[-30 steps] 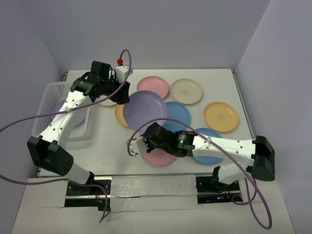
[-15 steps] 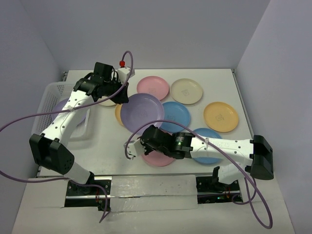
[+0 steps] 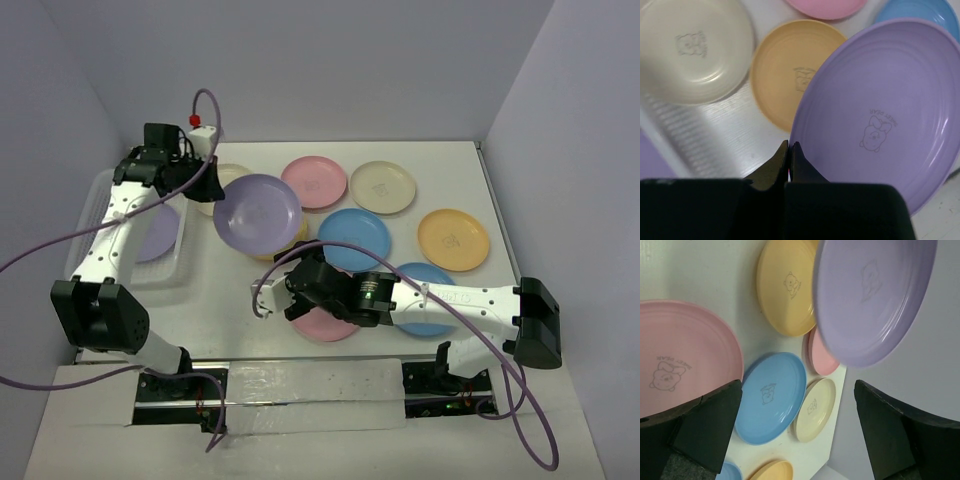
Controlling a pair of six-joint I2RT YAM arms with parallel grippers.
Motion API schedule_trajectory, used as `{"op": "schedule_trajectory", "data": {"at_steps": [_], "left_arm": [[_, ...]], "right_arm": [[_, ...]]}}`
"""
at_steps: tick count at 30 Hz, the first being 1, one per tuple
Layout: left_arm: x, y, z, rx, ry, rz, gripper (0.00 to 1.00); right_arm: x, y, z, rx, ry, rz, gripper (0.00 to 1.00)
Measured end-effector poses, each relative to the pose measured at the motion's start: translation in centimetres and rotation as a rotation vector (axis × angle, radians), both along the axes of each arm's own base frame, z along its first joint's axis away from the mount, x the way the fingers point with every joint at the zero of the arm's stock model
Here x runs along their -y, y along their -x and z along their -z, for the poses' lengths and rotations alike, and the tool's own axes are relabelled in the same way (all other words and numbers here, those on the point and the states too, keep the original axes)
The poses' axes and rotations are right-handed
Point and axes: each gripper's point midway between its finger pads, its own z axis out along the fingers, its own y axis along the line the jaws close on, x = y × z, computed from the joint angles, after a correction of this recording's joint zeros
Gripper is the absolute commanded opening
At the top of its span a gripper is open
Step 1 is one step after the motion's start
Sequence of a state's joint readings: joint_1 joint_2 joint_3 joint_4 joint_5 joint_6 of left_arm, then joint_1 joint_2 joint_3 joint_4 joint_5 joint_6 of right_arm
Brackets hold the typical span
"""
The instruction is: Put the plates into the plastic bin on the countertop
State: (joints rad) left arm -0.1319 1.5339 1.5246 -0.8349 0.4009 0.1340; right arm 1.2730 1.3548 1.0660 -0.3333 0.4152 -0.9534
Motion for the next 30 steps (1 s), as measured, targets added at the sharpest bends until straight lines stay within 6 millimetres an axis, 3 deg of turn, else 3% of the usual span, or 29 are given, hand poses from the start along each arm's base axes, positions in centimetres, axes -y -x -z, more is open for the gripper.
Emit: {"op": "schedule_trajectory", "data": {"at_steps": [3, 8, 12, 15, 18, 21, 28, 30], "left_arm": [[-3.9, -0.9, -0.4, 0.006, 0.018, -0.1, 0.0], [-15.3, -1.5, -2.0, 0.06, 0.0, -0.395, 0.0], [-23.8, -0.1, -2.5, 0.09, -0.077, -0.626, 0.0], [-27.7, 1.3, -2.2, 0.08, -0.138, -0.73, 0.0], [-30.0, 1.9, -1.4, 0.058, -0.184, -0.781, 0.0], [-31.0, 1.4, 0.1, 0.026, -0.202, -0.791, 0.0], [-32.6, -0.4, 6.4, -0.107, -0.197, -0.797, 0.0], [-32.9, -0.6, 7.7, -0.135, -0.202, -0.8, 0.13]], "right_arm": [[0.4, -0.6, -0.1, -0.006, -0.018, 0.031, 1.0], [2.9, -3.8, -0.1, -0.063, -0.083, 0.168, 1.0], [5.7, -7.2, -1.0, -0.137, -0.179, 0.32, 1.0], [7.5, -9.2, -1.7, -0.196, -0.266, 0.411, 1.0], [9.1, -10.4, -1.6, -0.266, -0.337, 0.485, 1.0], [10.1, -10.7, -0.8, -0.355, -0.391, 0.537, 1.0], [11.7, -10.9, 0.4, -0.515, -0.494, 0.628, 1.0], [12.4, -11.1, 0.6, -0.546, -0.517, 0.655, 1.0]]}}
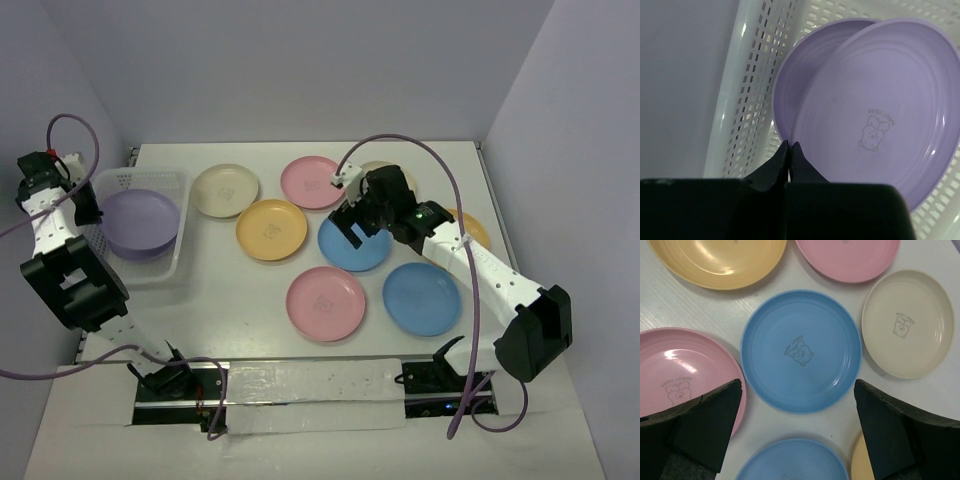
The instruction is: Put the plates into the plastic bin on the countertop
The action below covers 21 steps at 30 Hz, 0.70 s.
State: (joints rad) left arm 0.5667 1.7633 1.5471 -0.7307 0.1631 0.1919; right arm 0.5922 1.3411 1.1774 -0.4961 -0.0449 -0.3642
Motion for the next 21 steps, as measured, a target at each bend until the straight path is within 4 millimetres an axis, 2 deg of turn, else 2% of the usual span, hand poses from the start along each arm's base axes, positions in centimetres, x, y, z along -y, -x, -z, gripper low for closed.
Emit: {"op": "schedule_trajectory", "data": {"at_steps": [1, 2, 4, 5, 9, 13, 16, 19, 21], "left_arm": [[-0.1, -0.1, 0.4, -0.009, 0.001, -0.002, 0.27], [-0.2, -0.1, 0.8, -0.015, 0.002, -0.003, 0.27], [-0.2, -0.2, 0.9, -0.017, 0.002, -0.001, 0.53], [-0.2, -0.3, 0.9, -0.015, 0.001, 0.001, 0.62], [-0.1, -0.7, 0.6, 0.006, -0.005, 0.019, 0.86], [0.8, -1.2, -0.9, 0.045, -0.029, 0.055, 0.88], [2.8, -1.7, -3.2, 0.103, -0.052, 0.12, 0.88], [7.0, -2.3, -5.9, 0.173, -0.088, 0.254, 0.87], [12.1, -2.7, -7.3, 0.213, -0.1, 0.392, 0.86]], "right_arm": [[0.4, -0.2, 0.1, -0.013, -0.014, 0.014, 1.0], [0.8, -0.3, 0.1, -0.025, -0.026, 0.027, 1.0], [1.6, -0.7, 0.2, -0.043, -0.048, 0.056, 1.0], [1.9, -0.8, 0.3, -0.052, -0.057, 0.069, 1.0], [2.6, -1.0, 0.6, -0.094, -0.094, 0.105, 0.99], [2.1, -0.9, 1.8, -0.153, -0.122, 0.116, 0.97], [1.8, -0.9, 3.0, -0.208, -0.136, 0.13, 0.96], [1.9, -1.1, 3.9, -0.249, -0.152, 0.151, 0.96], [2.1, -1.3, 4.1, -0.266, -0.164, 0.168, 0.96]]}}
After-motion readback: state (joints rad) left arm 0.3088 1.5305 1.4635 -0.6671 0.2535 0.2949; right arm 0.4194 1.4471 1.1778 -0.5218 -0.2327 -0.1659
